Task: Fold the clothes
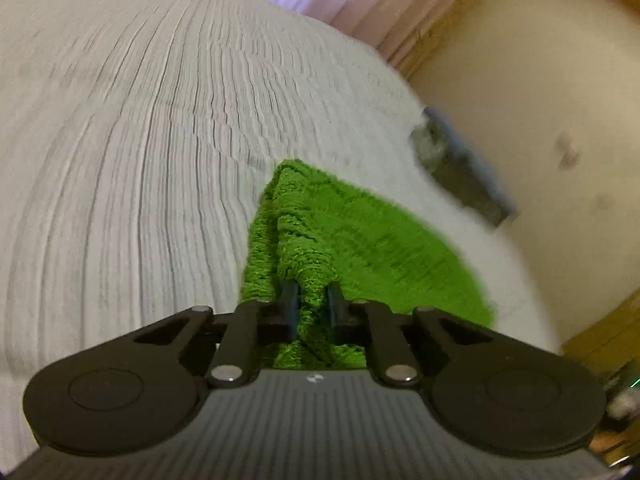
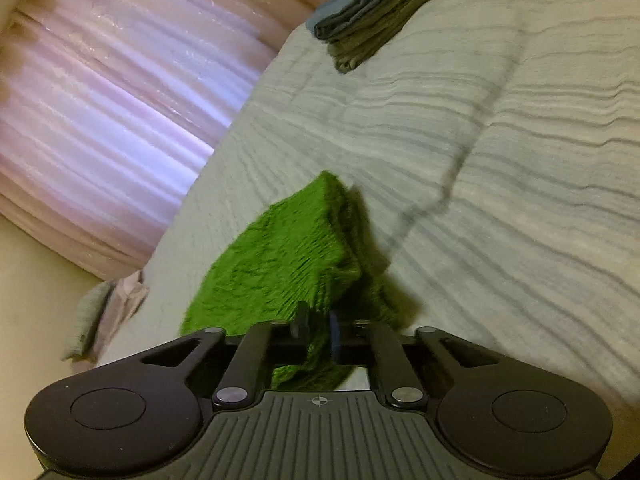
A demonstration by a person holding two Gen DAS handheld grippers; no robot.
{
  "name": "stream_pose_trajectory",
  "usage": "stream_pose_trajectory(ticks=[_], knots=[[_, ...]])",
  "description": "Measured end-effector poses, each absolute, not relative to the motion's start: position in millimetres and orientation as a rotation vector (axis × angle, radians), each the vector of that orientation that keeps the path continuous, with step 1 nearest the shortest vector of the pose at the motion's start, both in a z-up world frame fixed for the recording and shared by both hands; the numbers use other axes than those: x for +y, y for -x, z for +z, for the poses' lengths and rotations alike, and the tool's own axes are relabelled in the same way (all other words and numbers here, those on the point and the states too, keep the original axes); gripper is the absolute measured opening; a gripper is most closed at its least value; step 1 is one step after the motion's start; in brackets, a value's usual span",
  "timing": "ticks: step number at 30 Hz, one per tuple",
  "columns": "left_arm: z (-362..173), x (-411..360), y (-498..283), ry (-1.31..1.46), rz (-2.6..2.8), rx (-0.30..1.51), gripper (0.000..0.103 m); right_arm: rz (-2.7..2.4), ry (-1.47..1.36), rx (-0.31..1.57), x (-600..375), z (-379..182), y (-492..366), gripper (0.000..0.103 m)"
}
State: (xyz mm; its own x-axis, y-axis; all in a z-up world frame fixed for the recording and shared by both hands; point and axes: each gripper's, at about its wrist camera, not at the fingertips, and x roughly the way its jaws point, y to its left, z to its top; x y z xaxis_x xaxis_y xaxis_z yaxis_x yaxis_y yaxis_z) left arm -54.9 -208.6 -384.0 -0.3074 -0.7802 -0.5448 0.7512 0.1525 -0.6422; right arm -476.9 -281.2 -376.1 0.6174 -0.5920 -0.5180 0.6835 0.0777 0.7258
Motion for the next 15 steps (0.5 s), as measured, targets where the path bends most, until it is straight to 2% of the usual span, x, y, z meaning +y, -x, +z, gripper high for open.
stream_pose_trajectory(ticks=[2, 6, 10, 15], knots=[[-399, -198, 41, 0.164, -1.506, 1.195, 0.008, -0.987, -1.119, 0.122, -279, -377, 476, 0.006], [-422, -195, 38, 0.212, -1.465, 1.249, 0.01, -1.011, -1.061, 0.17, -273, -377, 472, 0.006], [-403, -198, 49, 0.144, -1.455, 1.175, 0.014, -1.0, -1.026, 0.163, -267, -365, 476, 0.007], [-366, -175, 78, 0.009, -1.457, 0.951, 0.015, -1.009, -1.003, 0.145, -263, -358, 477, 0.008]])
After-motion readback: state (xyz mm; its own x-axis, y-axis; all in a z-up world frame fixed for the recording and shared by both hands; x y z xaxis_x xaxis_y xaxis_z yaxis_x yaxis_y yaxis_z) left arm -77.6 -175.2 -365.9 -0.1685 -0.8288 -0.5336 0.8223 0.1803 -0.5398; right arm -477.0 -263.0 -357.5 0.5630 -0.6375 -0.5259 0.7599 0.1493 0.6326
